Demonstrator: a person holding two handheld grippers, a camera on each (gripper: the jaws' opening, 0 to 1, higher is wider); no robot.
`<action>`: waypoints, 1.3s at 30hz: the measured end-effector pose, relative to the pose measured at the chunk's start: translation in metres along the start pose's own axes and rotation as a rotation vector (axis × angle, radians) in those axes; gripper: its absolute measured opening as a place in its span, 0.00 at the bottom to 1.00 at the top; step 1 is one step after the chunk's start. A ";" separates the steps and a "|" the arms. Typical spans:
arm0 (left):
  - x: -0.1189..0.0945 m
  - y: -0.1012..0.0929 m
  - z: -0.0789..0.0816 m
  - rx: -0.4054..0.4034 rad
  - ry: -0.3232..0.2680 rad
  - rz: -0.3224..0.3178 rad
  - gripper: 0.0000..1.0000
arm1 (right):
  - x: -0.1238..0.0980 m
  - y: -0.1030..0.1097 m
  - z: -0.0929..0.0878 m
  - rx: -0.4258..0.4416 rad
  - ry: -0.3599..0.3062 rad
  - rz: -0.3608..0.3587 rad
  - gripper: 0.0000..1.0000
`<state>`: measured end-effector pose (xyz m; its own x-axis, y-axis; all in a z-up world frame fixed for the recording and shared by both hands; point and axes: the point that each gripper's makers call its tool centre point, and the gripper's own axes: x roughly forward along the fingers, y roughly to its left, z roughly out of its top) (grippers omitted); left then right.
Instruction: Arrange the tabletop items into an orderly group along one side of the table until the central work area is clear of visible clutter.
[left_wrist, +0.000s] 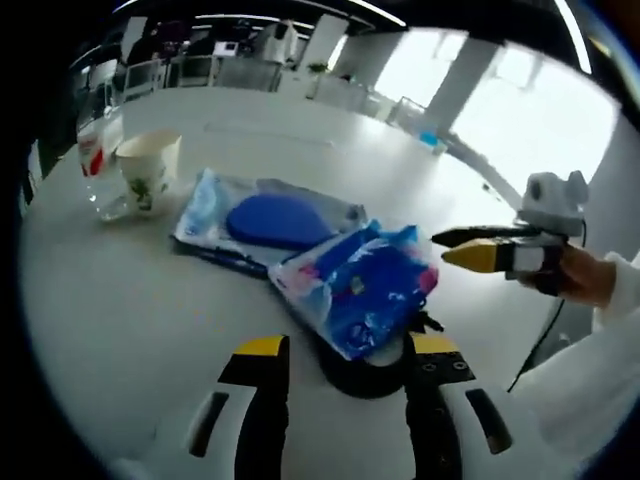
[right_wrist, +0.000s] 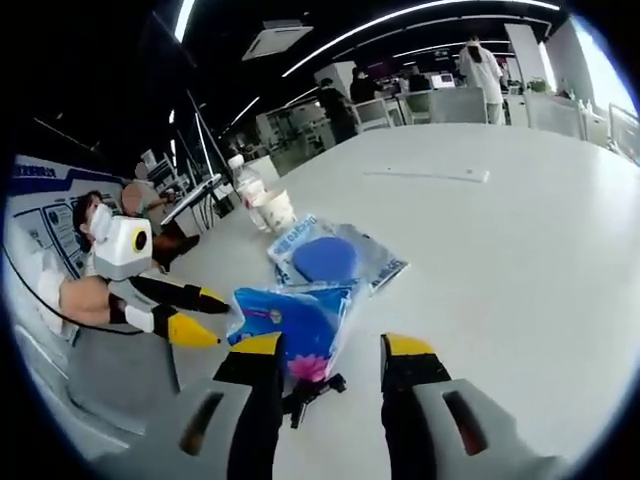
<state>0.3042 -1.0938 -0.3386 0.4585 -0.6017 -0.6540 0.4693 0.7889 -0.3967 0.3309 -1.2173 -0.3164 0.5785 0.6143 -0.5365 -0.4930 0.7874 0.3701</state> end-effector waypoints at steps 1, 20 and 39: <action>0.000 0.001 -0.002 -0.008 0.003 0.003 0.38 | 0.002 0.001 -0.001 0.004 0.004 0.004 0.32; 0.003 0.014 -0.010 -0.020 0.038 0.061 0.00 | 0.016 0.007 -0.011 0.026 0.016 0.017 0.02; 0.017 -0.007 0.036 0.082 0.001 0.047 0.00 | -0.004 -0.019 0.021 0.040 -0.057 -0.022 0.00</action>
<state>0.3357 -1.1147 -0.3240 0.4813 -0.5638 -0.6712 0.5071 0.8037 -0.3114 0.3515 -1.2332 -0.3058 0.6255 0.5977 -0.5015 -0.4540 0.8016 0.3891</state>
